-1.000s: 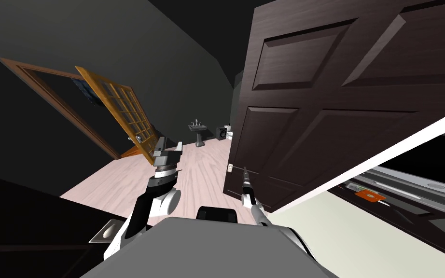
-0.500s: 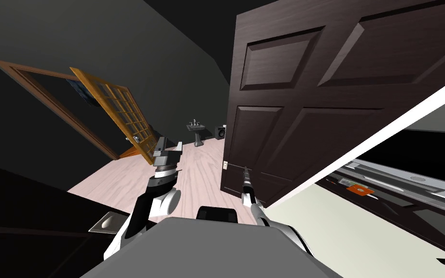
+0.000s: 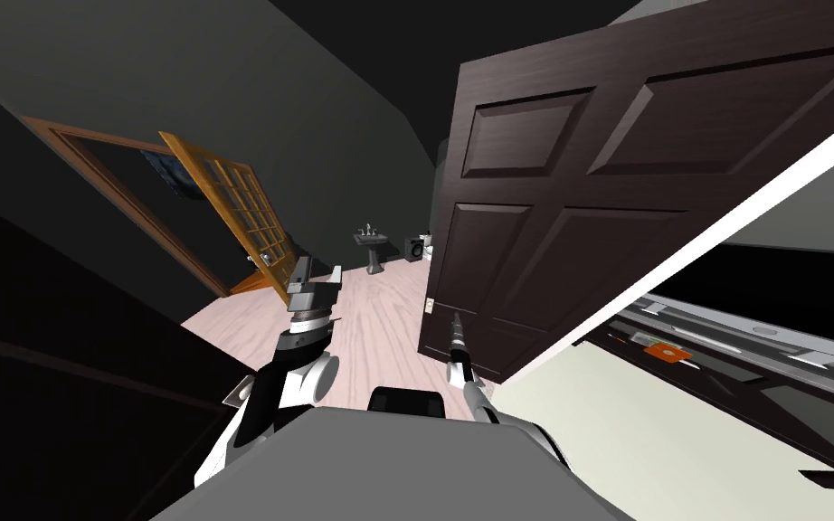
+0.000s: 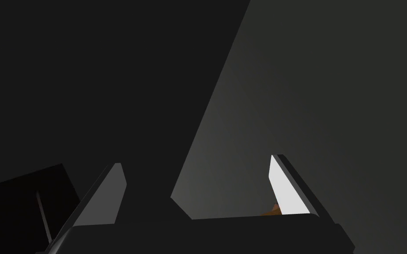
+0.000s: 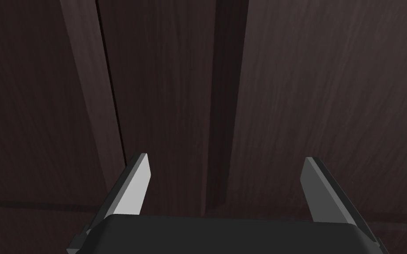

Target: Push the door open

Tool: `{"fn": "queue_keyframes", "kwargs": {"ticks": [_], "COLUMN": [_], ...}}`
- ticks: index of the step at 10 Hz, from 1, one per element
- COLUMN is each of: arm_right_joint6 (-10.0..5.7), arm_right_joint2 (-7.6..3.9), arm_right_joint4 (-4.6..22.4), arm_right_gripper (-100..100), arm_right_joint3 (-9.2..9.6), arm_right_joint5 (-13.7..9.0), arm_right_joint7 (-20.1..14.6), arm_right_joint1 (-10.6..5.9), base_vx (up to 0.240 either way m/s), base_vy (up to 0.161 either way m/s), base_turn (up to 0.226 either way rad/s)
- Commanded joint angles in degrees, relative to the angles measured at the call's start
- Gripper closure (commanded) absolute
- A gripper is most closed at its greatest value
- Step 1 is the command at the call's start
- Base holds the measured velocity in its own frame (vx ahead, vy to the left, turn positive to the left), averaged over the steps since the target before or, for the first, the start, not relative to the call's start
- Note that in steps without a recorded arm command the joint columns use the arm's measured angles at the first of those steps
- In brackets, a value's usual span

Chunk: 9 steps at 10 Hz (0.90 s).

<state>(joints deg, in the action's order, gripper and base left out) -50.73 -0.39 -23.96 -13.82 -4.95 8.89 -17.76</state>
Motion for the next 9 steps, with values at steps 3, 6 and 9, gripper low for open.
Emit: {"fn": "queue_keyframes", "kwargs": {"ticks": [3, 6, 9], "arm_right_joint6": [-0.22, -0.28, 0.11], "arm_right_joint2": [1.56, 2.8, 3.12], "arm_right_joint4": [0.2, 0.4, -0.4], "arm_right_gripper": [-100, -100, -100], "arm_right_joint3": [-0.49, -0.79, -0.78], "arm_right_joint5": [0.3, 0.4, 0.5], "arm_right_joint7": [0.0, 0.0, 0.0], "arm_right_joint1": [-0.1, -0.19, 0.18], "base_vx": [-0.083, -0.072, -0.065], "base_vy": [0.184, 0.155, 0.179], "base_turn": [0.001, 0.013, 0.002]}}
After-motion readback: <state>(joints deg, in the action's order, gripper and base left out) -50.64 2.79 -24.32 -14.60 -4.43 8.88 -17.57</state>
